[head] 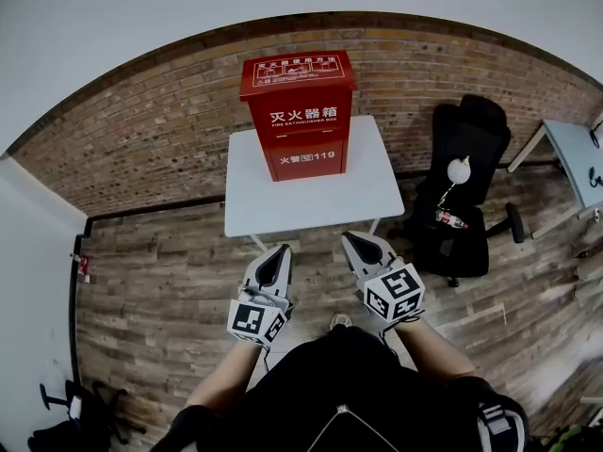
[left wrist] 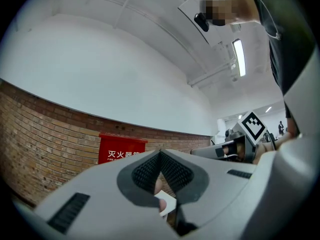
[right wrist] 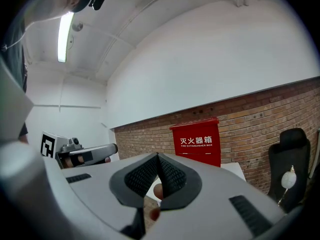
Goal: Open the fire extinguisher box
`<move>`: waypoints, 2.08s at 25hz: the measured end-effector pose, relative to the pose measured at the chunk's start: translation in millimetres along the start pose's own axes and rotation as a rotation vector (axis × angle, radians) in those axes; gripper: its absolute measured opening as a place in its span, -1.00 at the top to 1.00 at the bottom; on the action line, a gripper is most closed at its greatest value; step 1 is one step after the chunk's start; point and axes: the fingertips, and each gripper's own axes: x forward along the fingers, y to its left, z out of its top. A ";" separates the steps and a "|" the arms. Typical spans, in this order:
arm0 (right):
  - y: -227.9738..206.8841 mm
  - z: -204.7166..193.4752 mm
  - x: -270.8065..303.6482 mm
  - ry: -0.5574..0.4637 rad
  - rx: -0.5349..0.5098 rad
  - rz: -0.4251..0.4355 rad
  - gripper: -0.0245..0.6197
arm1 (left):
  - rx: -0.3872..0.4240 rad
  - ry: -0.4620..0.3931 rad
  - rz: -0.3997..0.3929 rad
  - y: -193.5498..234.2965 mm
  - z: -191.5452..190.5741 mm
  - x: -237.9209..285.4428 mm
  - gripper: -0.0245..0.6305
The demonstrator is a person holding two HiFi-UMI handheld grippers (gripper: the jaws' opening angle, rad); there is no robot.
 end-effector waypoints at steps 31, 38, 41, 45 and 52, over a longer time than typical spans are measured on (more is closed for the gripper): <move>-149.9 46.8 156.7 0.004 -0.014 0.059 0.87 | 0.014 -0.021 0.089 136.7 5.7 182.2 0.78; -172.2 72.9 237.2 -0.001 -0.012 0.030 0.87 | 0.024 -0.016 0.035 204.0 17.6 237.7 0.78; -179.2 80.8 268.9 -0.002 -0.006 0.011 0.87 | 0.016 -0.007 0.003 227.7 21.3 259.3 0.78; -186.7 87.7 306.2 0.001 -0.005 -0.015 0.87 | -0.004 0.000 -0.042 253.2 23.0 282.3 0.78; -187.1 86.6 337.6 0.028 -0.001 -0.039 0.87 | -0.036 0.021 -0.117 271.8 13.1 307.7 0.78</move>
